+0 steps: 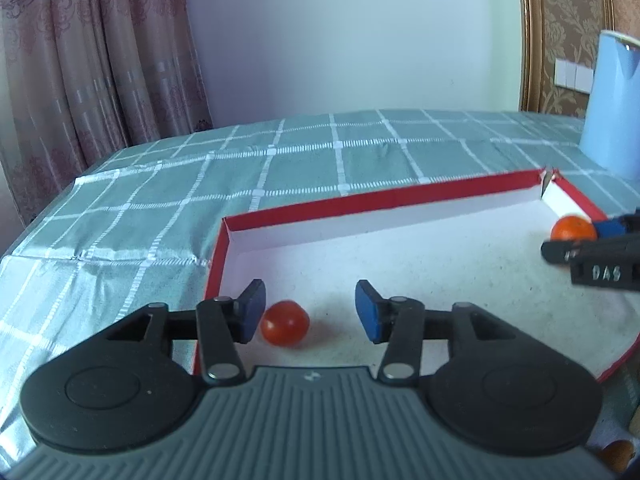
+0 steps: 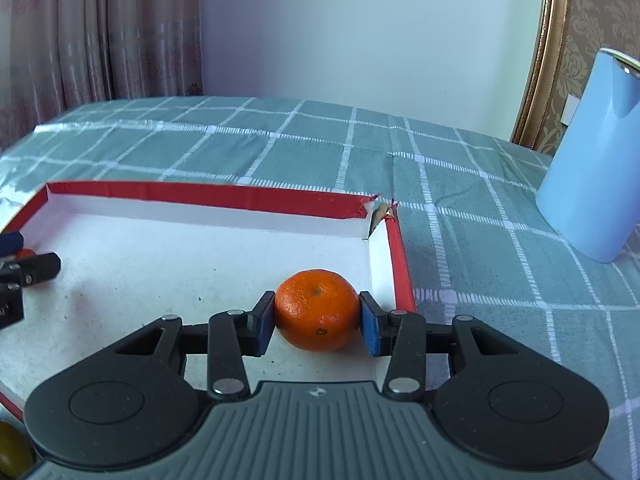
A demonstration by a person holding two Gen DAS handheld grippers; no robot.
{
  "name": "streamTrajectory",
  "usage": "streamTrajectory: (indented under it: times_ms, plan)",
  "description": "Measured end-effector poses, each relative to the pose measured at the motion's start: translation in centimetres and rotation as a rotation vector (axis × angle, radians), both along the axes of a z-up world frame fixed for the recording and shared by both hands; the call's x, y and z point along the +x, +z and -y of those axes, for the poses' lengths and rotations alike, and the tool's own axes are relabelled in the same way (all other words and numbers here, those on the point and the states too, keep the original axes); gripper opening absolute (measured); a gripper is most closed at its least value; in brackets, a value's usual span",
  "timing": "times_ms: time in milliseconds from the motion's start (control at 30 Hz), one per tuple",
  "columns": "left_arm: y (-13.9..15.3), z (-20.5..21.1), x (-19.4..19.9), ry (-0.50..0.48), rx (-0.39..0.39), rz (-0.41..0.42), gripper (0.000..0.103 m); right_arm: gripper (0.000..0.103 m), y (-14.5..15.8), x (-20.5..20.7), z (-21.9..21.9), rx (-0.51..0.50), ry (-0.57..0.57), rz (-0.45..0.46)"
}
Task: Organize fruits
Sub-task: 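Carry the mandarin into the tray and open the right gripper while the left releases the tomato there, then withdraw both grippers from the tray and close the right gripper on a dark eggplant slice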
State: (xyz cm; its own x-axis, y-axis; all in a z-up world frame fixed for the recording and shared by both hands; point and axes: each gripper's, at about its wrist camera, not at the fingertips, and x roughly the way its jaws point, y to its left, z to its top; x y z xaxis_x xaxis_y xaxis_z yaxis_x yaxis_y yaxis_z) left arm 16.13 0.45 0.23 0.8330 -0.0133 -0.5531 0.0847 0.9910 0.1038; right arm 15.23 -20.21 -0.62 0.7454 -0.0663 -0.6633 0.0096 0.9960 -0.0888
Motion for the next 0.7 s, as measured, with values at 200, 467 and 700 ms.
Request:
streamTrajectory:
  times_ms: [200,467,700]
  plan:
    - [0.5,0.1,-1.3,0.004,0.005,0.073,0.083,0.044,0.3,-0.1,0.4,0.029,0.004,0.011]
    - [1.0,-0.2,-4.6,0.02,0.017,0.201,0.1,0.057,1.5,-3.0,1.4,0.057,-0.017,0.118]
    - [1.2,-2.6,-8.2,0.064,-0.03,0.279,0.103,0.061,2.7,-7.3,3.3,0.15,-0.059,0.177]
